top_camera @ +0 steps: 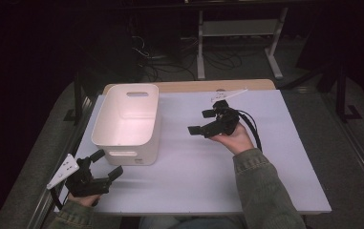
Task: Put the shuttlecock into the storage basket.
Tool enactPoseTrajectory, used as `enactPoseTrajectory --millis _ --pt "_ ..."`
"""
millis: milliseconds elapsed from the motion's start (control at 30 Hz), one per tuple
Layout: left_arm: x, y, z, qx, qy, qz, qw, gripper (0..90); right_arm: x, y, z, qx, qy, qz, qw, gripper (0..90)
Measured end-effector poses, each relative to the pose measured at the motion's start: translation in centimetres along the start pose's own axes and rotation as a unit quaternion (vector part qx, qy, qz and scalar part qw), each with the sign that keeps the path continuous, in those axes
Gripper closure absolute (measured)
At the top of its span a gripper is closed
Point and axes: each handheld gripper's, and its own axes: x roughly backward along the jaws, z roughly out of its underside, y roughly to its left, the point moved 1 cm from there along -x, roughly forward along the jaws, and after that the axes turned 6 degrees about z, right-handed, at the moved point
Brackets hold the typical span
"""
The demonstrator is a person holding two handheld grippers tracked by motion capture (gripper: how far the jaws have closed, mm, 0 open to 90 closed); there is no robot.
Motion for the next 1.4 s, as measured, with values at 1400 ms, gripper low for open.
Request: enactPoseTrajectory --millis 1400 --pt "0.1 0.1 0.0 -0.006 0.006 -0.001 1.0 0.0 5.7 -2.2 5.8 -0.026 -0.054 0.064 0.9962 0.0"
